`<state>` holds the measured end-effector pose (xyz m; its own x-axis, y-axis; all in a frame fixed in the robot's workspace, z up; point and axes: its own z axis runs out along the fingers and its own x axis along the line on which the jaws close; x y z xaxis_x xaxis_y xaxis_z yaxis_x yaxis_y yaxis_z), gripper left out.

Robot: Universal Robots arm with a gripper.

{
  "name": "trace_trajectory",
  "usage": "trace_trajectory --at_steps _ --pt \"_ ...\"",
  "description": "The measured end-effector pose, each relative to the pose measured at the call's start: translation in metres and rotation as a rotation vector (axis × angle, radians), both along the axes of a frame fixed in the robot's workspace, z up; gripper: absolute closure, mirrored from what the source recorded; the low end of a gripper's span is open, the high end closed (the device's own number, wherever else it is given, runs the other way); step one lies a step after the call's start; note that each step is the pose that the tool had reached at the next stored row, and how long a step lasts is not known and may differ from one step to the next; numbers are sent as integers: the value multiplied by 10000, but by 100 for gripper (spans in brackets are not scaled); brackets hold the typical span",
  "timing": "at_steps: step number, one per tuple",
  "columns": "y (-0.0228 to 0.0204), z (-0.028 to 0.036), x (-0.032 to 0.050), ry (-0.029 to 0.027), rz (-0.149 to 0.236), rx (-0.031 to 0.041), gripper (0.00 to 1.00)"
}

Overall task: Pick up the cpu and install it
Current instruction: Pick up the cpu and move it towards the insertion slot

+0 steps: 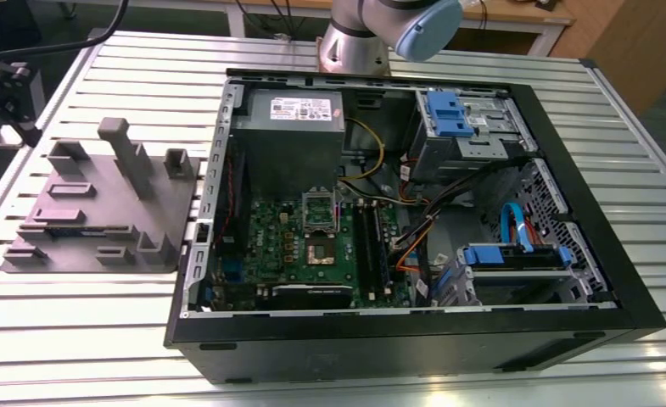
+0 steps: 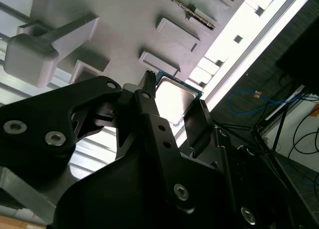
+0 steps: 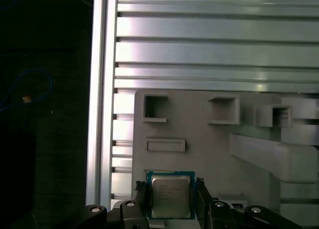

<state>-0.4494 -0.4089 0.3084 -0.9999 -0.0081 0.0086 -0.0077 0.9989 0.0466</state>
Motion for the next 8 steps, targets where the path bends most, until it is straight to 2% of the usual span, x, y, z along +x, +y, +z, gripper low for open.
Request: trace_trajectory --at_steps 8 --pt "0 19 0 0 0 0 53"
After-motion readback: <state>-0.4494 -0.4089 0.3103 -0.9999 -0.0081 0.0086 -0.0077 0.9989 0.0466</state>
